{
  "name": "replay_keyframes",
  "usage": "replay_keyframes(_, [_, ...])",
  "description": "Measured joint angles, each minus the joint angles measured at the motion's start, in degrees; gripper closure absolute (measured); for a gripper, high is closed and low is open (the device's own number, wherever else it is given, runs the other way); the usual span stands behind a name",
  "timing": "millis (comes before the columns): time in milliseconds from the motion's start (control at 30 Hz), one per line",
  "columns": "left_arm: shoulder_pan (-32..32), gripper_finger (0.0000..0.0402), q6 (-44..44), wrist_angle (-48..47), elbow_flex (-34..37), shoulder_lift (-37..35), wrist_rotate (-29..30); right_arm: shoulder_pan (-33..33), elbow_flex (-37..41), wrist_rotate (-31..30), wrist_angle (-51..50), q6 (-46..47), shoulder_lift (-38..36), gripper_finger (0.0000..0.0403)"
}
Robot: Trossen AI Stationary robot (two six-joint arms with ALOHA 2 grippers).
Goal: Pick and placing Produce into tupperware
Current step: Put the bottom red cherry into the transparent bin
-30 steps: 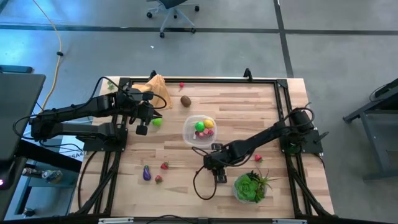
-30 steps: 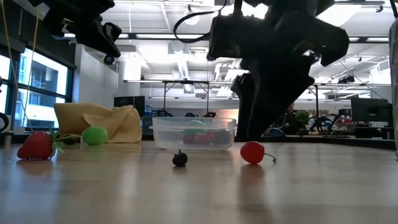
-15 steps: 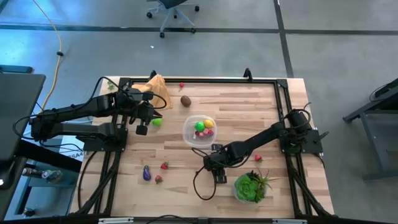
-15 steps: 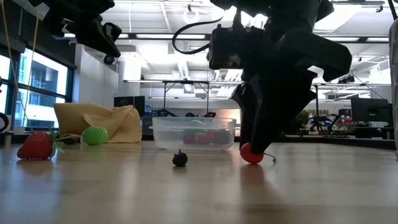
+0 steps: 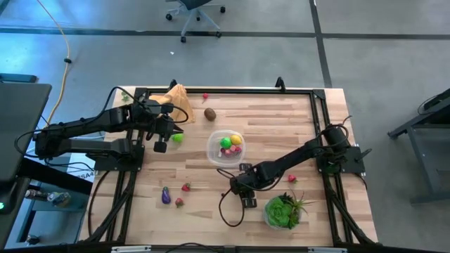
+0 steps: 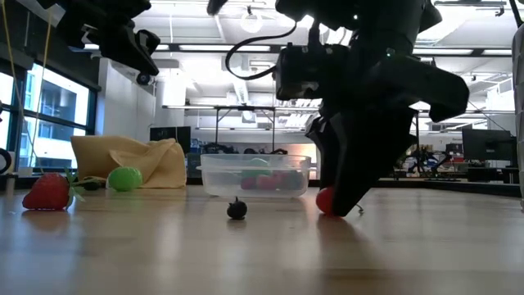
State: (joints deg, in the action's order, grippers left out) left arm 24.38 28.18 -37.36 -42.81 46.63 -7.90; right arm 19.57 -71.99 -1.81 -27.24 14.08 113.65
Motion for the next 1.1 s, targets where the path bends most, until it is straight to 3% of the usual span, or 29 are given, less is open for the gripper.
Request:
replay_keyframes(567, [0.0, 0.0392, 0.0, 0.0, 0.0, 0.0, 0.0, 0.0, -0.02, -2.27, -1.1, -0.63, -0.19, 0.0301])
replay_keyframes(833, [0.0, 0.0392, 0.0, 0.0, 0.0, 0.0, 0.0, -0.04, -0.88, -7.14, -2.5, -0.65, -2.24, 0.0301])
replay_keyframes(1100, [0.0, 0.0392, 0.0, 0.07, 0.0, -0.02, 0.0, -0.31, -10.58, -17.97, -11.51, -4.23, -2.73, 0.0302])
